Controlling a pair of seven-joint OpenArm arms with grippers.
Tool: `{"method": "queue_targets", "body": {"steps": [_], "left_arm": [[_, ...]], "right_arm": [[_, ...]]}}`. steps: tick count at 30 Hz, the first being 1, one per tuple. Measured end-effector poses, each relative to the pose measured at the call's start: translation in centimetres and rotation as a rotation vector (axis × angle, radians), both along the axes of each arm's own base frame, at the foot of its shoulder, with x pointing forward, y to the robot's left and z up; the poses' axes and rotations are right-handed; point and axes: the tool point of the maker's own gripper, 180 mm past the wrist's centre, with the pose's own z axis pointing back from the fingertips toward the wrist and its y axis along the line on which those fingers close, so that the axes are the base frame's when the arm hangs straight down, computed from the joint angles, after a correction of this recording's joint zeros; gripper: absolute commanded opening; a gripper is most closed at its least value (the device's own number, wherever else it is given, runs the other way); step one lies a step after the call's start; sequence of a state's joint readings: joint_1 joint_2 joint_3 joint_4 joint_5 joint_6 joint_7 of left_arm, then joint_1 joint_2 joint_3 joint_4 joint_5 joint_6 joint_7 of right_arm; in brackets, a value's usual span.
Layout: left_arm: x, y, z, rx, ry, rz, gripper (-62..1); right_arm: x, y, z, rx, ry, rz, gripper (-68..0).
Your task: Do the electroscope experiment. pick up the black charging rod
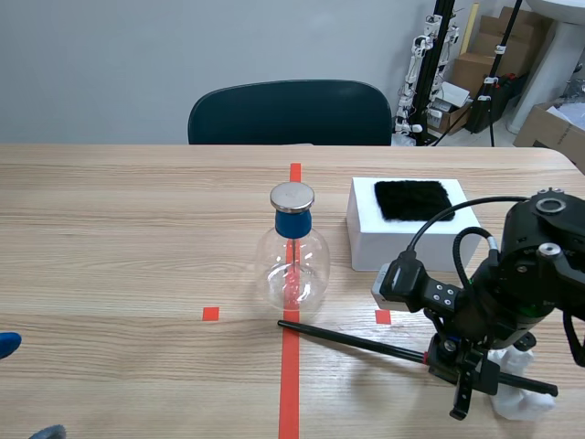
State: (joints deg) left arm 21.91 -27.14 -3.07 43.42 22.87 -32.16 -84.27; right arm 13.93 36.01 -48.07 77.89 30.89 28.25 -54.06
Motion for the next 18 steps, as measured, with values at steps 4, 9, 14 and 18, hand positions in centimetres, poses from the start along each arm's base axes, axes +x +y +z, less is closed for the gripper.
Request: {"method": "queue_targets", "body": {"steps": [4, 9, 14, 18], "left_arm": [[0.0, 0.0, 0.0, 0.0, 0.0, 0.0, 1.4], [0.0, 0.0, 0.0, 0.0, 0.0, 0.0, 1.4], [0.0, 0.0, 0.0, 0.0, 0.0, 0.0, 1.4], [0.0, 0.0, 0.0, 0.0, 0.0, 0.0, 1.4]], "right_arm": [[0.01, 0.02, 0.0, 0.001, 0.0, 0.0, -52.6], [0.06, 0.13, 0.03, 0.008, -0.004, 0.0, -52.6], [0.3, 0.6, 0.13, 0.034, -0.017, 0.001, -52.6], [0.1, 0.69, 0.13, 0.037, -0.009, 0.02, -52.6]]}}
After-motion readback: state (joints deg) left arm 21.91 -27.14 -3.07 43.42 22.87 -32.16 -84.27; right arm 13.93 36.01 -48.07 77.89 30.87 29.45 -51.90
